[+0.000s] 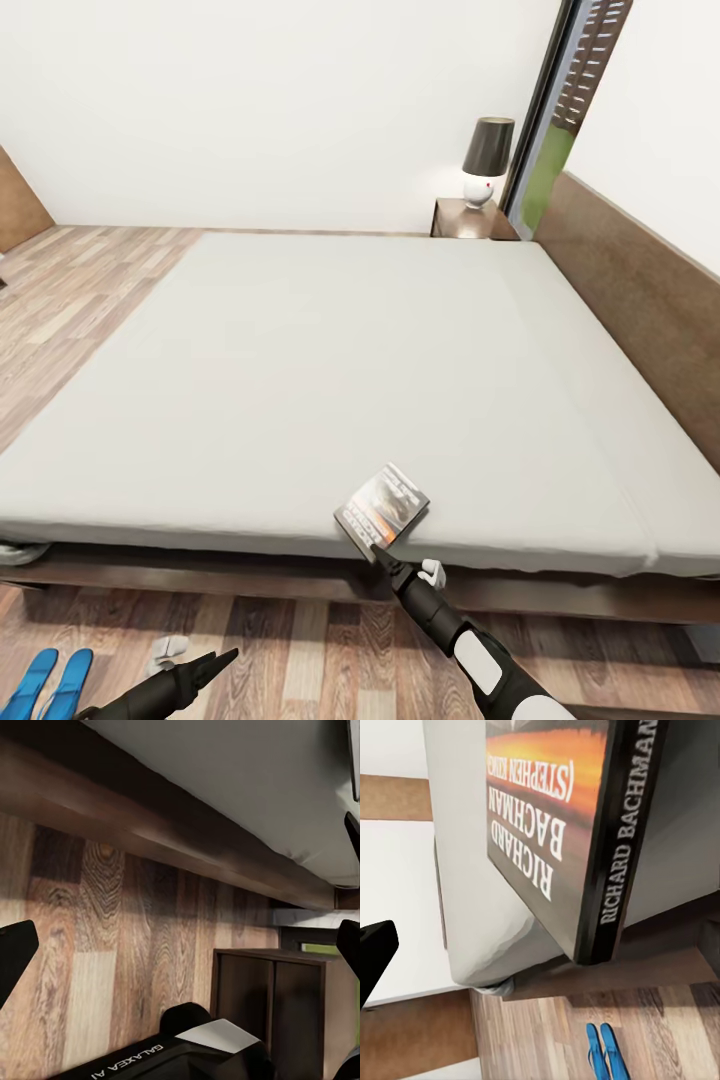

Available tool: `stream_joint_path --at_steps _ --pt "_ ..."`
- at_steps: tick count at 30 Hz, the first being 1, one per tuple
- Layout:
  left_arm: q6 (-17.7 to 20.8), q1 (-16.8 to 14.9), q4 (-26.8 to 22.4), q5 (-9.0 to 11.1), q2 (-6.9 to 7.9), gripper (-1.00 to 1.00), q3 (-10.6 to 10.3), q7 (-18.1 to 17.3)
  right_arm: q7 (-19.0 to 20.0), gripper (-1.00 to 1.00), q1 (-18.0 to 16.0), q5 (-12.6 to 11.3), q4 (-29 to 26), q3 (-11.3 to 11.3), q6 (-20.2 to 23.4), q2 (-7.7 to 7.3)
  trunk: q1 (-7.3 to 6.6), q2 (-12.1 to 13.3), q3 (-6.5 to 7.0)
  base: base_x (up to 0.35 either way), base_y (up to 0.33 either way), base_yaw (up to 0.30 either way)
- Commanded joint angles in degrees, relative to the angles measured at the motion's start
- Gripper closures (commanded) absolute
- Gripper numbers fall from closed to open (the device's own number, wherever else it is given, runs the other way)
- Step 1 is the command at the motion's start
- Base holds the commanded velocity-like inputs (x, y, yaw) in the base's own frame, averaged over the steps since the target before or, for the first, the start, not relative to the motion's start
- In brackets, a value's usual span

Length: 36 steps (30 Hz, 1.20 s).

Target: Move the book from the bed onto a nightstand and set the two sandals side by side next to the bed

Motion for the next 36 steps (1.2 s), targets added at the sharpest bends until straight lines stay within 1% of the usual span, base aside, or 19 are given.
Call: stream_joint_path --at_steps 1,13,21,36 --pt "0.6 0.0 0.0 0.3 0.00 -1.00 0.0 -0.2 0.2 -1.00 0.0 -0.3 0.0 -0.3 0.6 0.03 0.00 0.0 -0.04 0.040 0.036 0.000" --pt "0.6 0.0 0.0 0.3 0.00 -1.00 0.0 -0.2 0.3 -1.00 0.0 -0.3 -0.1 -0.3 0.6 0.03 0.00 0.0 -0.04 0.010 0.006 0.000" --pt "0.6 0.0 0.0 0.3 0.00 -1.00 0.0 -0.1 0.3 -1.00 0.0 -0.3 -0.1 -0.3 0.6 0.03 0.00 0.0 -0.04 0.087 0.000 0.000" --pt "0.6 0.0 0.0 0.3 0.00 -1.00 0.0 -0.2 0.3 -1.00 0.0 -0.3 0.0 -0.3 0.6 0.02 0.00 0.0 -0.04 0.003 0.000 0.000"
